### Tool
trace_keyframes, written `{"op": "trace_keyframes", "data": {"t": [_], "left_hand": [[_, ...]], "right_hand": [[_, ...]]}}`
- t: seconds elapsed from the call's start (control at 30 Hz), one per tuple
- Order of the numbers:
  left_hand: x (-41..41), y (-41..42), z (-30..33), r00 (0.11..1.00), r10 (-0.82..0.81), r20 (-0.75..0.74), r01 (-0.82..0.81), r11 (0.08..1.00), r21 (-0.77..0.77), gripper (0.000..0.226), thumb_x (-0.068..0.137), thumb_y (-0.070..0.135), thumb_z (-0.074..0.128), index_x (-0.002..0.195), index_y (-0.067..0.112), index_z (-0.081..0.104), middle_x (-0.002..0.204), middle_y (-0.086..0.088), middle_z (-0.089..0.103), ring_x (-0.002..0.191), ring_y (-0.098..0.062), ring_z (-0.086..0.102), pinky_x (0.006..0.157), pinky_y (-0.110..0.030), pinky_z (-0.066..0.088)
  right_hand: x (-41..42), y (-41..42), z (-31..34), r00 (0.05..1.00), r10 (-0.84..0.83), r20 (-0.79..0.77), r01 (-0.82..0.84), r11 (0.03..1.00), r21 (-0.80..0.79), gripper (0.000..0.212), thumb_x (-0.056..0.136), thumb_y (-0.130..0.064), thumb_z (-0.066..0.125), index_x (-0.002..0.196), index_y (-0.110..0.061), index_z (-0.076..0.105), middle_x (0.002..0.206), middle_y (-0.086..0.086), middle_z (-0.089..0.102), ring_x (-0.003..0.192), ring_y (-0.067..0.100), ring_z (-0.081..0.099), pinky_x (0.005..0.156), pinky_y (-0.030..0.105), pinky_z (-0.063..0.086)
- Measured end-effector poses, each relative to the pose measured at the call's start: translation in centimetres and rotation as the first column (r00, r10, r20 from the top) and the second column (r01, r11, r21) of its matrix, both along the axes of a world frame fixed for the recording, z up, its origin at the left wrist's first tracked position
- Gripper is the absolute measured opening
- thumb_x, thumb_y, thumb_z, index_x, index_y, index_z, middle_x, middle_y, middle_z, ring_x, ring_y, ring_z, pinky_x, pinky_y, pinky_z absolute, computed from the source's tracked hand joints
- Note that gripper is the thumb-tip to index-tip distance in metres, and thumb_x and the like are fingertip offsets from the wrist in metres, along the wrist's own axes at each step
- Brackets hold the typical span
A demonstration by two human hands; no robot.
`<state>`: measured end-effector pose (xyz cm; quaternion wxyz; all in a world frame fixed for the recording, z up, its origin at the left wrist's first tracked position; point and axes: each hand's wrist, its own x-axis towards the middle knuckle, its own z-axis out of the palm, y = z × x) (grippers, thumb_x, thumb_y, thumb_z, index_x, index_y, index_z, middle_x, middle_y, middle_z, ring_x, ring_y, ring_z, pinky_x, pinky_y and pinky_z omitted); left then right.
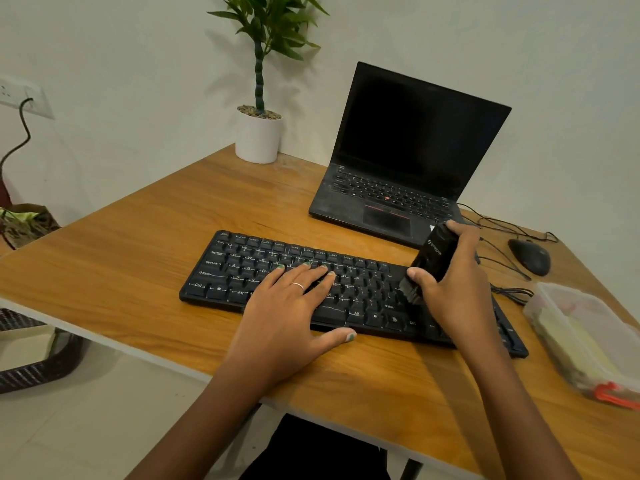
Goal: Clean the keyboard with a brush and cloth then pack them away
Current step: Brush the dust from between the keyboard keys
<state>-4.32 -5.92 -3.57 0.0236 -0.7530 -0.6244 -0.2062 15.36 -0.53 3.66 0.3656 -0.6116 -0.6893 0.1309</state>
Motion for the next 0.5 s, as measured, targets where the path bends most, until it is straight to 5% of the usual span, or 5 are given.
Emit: {"op": "trace_keyframes", "data": {"t": [0.27, 0.5], "left_hand": [[0.0, 0.0, -0.2, 1.0, -0.001, 0.024, 0.001, 1.0, 0.005, 0.095, 0.076, 0.084, 0.017, 0.15, 0.028, 0.034, 0.154, 0.008, 0.035, 0.144, -0.013, 0.026, 0.113, -0.03, 0.004], [0.1, 0.0, 0.2, 1.0, 0.004, 0.022, -0.004, 1.0, -0.006, 0.099, 0.071, 0.086, 0.007, 0.153, 0.033, 0.02, 0.158, 0.014, 0.021, 0.146, -0.007, 0.013, 0.114, -0.027, -0.003]], "right_hand": [[-1.7, -0.3, -0.3, 0.977, 0.081, 0.196, -0.093, 0.994, 0.054, 0.076, 0.083, -0.017, 0.069, 0.139, -0.026, 0.019, 0.126, 0.008, 0.054, 0.107, 0.022, 0.058, 0.08, 0.034, 0.052], [-1.4, 3.5, -0.3, 0.968, 0.086, 0.235, -0.106, 0.992, 0.074, 0.077, 0.083, -0.016, 0.069, 0.141, -0.027, 0.019, 0.128, 0.009, 0.054, 0.111, 0.025, 0.058, 0.085, 0.038, 0.052]]}}
